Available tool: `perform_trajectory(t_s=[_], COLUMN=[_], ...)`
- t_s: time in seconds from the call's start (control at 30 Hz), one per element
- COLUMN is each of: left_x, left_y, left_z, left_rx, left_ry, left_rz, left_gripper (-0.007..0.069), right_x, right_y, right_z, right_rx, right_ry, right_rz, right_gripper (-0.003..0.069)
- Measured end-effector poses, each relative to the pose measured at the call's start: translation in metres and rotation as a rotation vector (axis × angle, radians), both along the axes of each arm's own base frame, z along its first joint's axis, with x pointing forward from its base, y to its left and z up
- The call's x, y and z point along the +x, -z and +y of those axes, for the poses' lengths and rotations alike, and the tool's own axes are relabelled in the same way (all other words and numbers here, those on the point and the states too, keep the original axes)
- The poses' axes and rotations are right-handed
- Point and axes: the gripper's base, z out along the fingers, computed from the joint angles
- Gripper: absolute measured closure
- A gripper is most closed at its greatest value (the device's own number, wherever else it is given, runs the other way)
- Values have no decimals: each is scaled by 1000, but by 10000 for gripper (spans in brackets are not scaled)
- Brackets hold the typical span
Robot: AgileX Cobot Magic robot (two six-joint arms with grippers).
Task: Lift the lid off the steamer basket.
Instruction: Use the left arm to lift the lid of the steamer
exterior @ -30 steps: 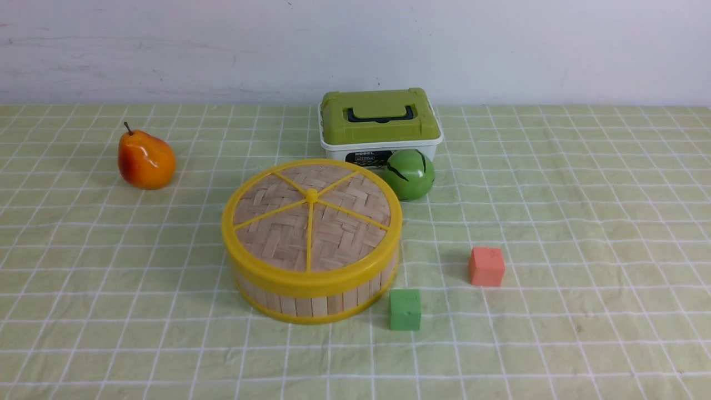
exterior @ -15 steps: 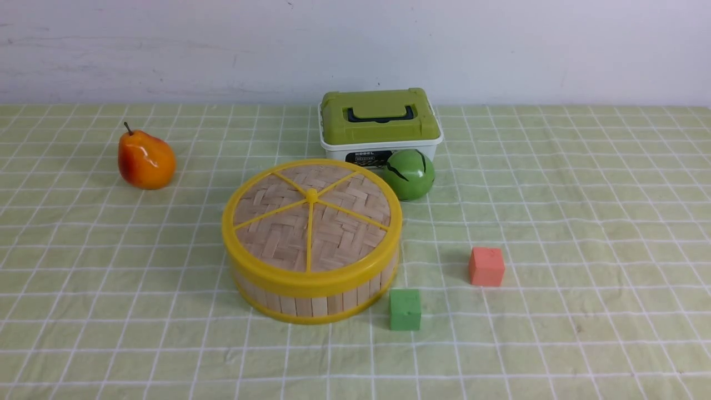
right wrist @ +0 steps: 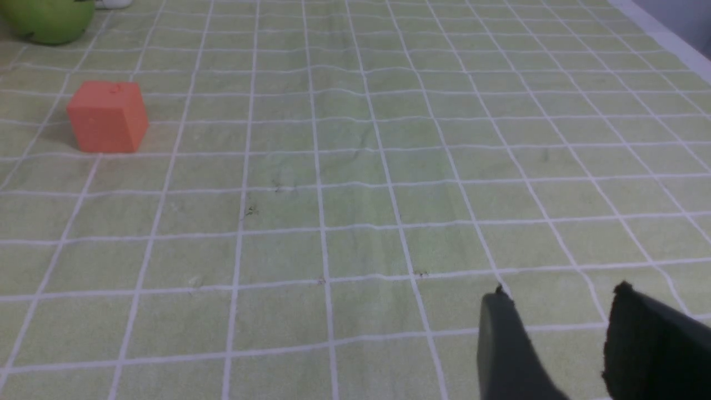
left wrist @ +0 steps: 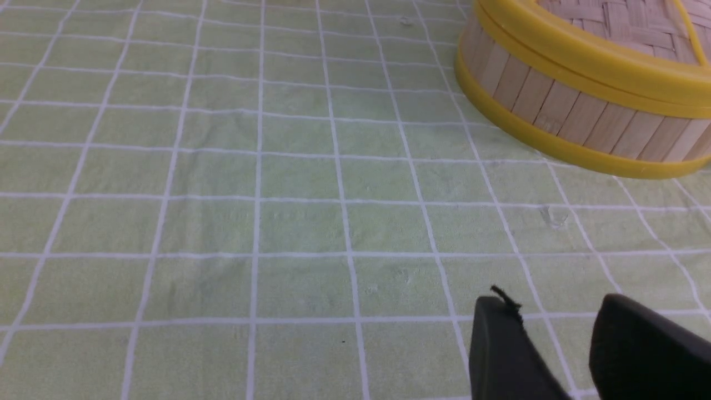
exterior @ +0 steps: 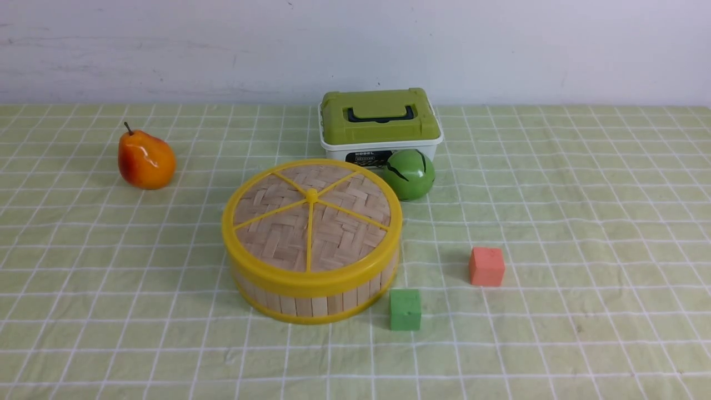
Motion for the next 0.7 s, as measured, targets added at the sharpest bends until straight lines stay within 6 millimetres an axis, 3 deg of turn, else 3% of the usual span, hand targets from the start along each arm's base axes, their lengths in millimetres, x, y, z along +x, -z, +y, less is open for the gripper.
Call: perform_trajectory(t_s=[0.33, 0.7], left_x=[2, 2], left_y=[-9, -51], left_z=[0, 1], left_rx=[-14, -77], left_ry=[-3, -18], left_rz=[-99, -563], left_gripper=[386, 386], right_x=[0, 0], right_y=[0, 0], right_z=[0, 0], right_rx=[0, 0], right_ry=[0, 0], right_rz=[0, 0], right_gripper=[418, 418])
